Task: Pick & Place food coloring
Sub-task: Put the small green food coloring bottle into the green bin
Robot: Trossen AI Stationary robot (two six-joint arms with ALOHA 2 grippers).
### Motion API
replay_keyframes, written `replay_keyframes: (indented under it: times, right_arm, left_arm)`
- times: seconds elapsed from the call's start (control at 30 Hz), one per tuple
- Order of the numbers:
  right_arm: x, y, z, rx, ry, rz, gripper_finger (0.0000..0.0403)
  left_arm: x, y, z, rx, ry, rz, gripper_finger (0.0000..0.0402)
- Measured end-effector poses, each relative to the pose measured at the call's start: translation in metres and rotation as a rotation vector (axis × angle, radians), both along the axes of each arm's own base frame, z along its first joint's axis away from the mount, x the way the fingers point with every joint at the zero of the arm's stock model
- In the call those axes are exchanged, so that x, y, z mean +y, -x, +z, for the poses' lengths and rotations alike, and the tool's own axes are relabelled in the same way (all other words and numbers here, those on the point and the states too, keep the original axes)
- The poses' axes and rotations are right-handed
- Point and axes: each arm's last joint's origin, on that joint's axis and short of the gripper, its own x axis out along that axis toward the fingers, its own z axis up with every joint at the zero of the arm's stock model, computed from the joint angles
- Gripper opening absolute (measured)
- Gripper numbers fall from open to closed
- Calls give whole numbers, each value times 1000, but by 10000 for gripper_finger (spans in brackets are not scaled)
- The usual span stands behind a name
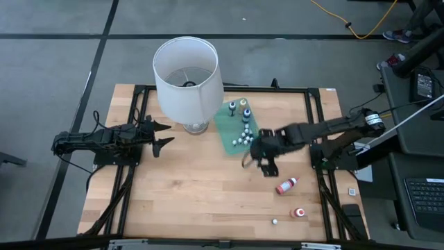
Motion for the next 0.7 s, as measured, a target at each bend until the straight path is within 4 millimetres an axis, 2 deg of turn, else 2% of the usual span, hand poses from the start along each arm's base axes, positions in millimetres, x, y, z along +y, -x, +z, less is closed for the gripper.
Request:
replay_keyframes:
  times: [0.33,0.7]
  right_arm:
    - [94,27,-15,69,-37,176,347]
    - [173,54,-55,186,-69,216,346]
  left_arm:
    - [0,0,0,0,0,0,269]
    - [0,0,0,0,0,0,269]
